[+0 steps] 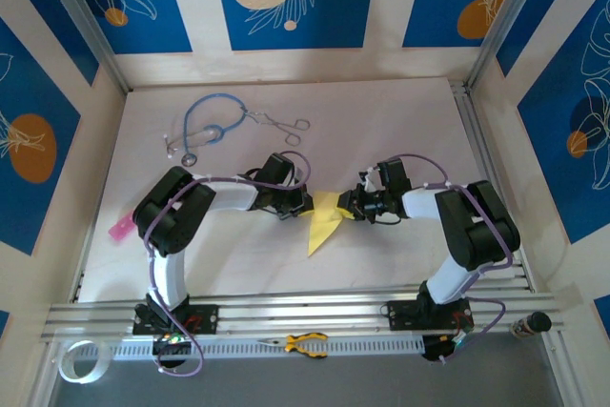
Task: Fold a paper plane with a square sheet of paper (pick it up from the middle)
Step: Fold the wing for the fifth time at the center of the table.
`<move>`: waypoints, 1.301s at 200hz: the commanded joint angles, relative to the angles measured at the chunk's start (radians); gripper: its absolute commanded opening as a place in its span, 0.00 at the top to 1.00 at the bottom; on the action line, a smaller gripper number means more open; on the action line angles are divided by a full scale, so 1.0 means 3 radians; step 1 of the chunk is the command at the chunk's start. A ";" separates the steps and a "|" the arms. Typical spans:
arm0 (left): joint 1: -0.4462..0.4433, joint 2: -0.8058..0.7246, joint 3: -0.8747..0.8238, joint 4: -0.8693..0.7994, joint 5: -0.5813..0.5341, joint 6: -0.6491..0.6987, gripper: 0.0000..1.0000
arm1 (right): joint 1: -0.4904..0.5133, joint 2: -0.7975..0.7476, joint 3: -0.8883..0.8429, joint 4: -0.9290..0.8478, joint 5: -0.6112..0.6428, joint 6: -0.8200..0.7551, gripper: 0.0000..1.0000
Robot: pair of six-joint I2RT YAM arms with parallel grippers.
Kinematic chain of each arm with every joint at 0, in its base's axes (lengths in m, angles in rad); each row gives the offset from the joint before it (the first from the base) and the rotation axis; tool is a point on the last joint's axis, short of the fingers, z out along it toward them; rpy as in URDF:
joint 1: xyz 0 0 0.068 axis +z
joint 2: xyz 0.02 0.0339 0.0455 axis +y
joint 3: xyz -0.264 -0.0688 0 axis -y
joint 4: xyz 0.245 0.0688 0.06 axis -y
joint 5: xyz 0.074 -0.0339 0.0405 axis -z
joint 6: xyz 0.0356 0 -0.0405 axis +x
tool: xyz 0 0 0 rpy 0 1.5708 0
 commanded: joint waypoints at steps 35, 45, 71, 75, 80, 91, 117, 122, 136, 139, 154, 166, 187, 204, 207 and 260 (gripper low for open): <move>-0.0009 0.0047 0.0004 -0.0064 0.0041 0.0106 0.94 | -0.0047 -0.0040 0.0019 -0.0140 -0.0056 -0.0081 0.90; -0.0009 0.0013 -0.0002 0.0016 0.0104 0.0092 0.90 | -0.0045 -0.0072 -0.0002 -0.0129 -0.0058 -0.0075 0.96; -0.0009 -0.0119 -0.0004 0.0079 0.0096 0.0114 0.76 | -0.0044 -0.0167 -0.0058 -0.0097 0.0030 0.0022 0.98; -0.0009 -0.0143 0.0004 0.0070 0.0083 0.0125 0.75 | -0.0044 -0.0181 -0.0061 -0.0096 0.0048 0.0039 0.98; -0.0011 -0.0163 0.0014 0.0052 0.0072 0.0146 0.73 | -0.0041 -0.0197 -0.0076 -0.0091 0.0066 0.0068 0.98; -0.0009 -0.0201 0.0024 0.0023 0.0046 0.0172 0.68 | -0.0031 -0.0228 -0.0097 -0.0067 0.0117 0.0139 0.98; -0.0012 -0.0317 0.0006 -0.0043 0.0017 0.0290 0.59 | 0.0004 -0.0309 -0.0167 -0.0038 0.0287 0.0343 0.98; -0.0011 -0.0350 -0.0013 -0.0056 -0.0004 0.0310 0.59 | 0.0014 -0.0331 -0.0177 -0.0038 0.0323 0.0383 0.98; -0.0017 -0.0460 -0.0067 -0.0075 -0.0066 0.0356 0.58 | 0.0049 -0.0378 -0.0217 -0.0025 0.0418 0.0484 0.98; -0.0014 -0.0484 -0.0083 -0.0072 -0.0084 0.0367 0.58 | 0.0057 -0.0390 -0.0222 -0.0031 0.0431 0.0505 0.98; -0.0016 -0.0590 -0.0139 -0.0111 -0.0170 0.0421 0.56 | 0.0094 -0.0417 -0.0233 -0.0040 0.0507 0.0595 0.98; -0.0016 -0.0669 -0.0162 -0.0157 -0.0248 0.0496 0.56 | 0.0119 -0.0430 -0.0233 -0.0041 0.0535 0.0641 0.98; -0.0021 -0.0832 -0.0207 -0.0176 -0.0332 0.0639 0.54 | 0.0150 -0.0479 -0.0264 0.0013 0.0623 0.0770 0.97; -0.0019 -0.0963 -0.0223 -0.0287 -0.0439 0.0812 0.53 | 0.0159 -0.0525 -0.0283 0.0043 0.0681 0.0868 0.97; -0.0021 -0.0984 -0.0220 -0.0307 -0.0465 0.0843 0.53 | 0.0159 -0.0532 -0.0279 0.0042 0.0691 0.0875 0.97; -0.0027 -0.1319 -0.0342 -0.0136 -0.0518 0.1169 0.52 | 0.0220 -0.0540 -0.0261 -0.0026 0.0766 0.0933 0.97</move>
